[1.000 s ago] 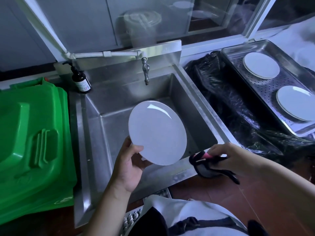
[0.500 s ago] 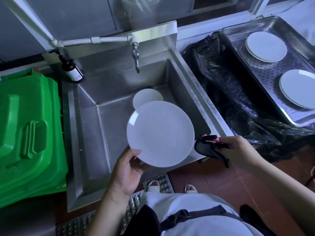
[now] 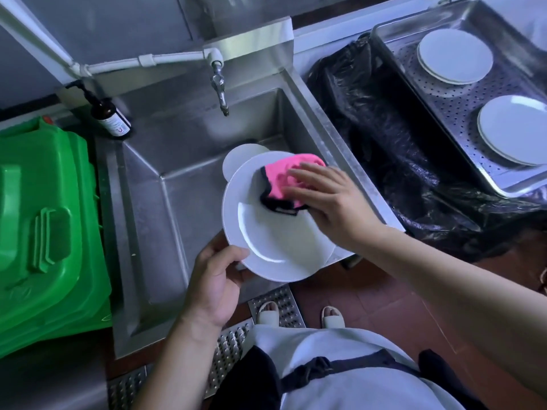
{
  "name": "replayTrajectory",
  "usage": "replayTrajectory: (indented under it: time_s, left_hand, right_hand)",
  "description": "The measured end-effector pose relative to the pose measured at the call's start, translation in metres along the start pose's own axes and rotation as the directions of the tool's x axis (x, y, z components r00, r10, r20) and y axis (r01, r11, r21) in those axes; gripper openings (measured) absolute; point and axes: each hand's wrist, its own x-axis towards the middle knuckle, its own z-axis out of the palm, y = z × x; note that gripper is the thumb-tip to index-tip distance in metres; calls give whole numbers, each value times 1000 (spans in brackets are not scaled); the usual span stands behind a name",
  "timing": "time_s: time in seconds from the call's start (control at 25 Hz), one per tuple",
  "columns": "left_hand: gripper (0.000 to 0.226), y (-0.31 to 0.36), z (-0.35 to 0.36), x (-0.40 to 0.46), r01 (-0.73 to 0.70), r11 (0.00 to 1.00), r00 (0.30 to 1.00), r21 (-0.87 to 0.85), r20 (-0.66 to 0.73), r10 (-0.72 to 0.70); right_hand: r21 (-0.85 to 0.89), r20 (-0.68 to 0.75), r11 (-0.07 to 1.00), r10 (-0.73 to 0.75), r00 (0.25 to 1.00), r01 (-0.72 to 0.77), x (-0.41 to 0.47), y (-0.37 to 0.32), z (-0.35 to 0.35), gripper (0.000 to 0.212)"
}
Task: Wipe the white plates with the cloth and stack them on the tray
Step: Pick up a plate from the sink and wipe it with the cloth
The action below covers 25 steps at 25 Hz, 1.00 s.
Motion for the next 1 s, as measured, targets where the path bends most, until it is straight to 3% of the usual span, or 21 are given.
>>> replayTrajectory:
  time_s: [0.12, 0.28, 0.4, 0.52, 0.68, 0.8, 0.88, 1.0]
  left_hand:
    - [42, 15, 7, 0, -88, 996, 996, -1, 7, 88]
    - [41, 31, 5, 2, -208, 978, 978, -13, 8, 208]
    - [42, 36, 0, 6, -238, 971, 971, -8, -1, 238]
    - [46, 40, -7, 11, -230, 973, 973, 29, -2, 230]
    - [51, 38, -17, 20, -157, 988, 988, -11, 3, 157]
    - [58, 37, -21, 28, -111, 993, 993, -37, 30, 112]
    - [55, 36, -22, 32, -77, 996, 997, -36, 24, 77]
    - [47, 32, -24, 37, -29, 999, 1000, -29, 11, 30]
  right_hand:
    - [-84, 76, 992, 95, 993, -89, 3, 11, 13, 43]
    - [21, 77, 963, 266, 961, -268, -24, 2, 16, 50]
    - [71, 166, 964, 241, 956, -256, -42, -37, 23, 46]
    - [266, 338, 931, 155, 928, -252, -43, -63, 14, 43]
    - [482, 583, 741, 127, 803, -467, -37, -67, -23, 33]
    - [389, 607, 744, 237, 759, -543, -47, -50, -37, 34]
    - [227, 581, 797, 351, 735, -560, -58, -25, -38, 46]
    - [-117, 390, 798, 584, 712, -591, -76, 20, -31, 52]
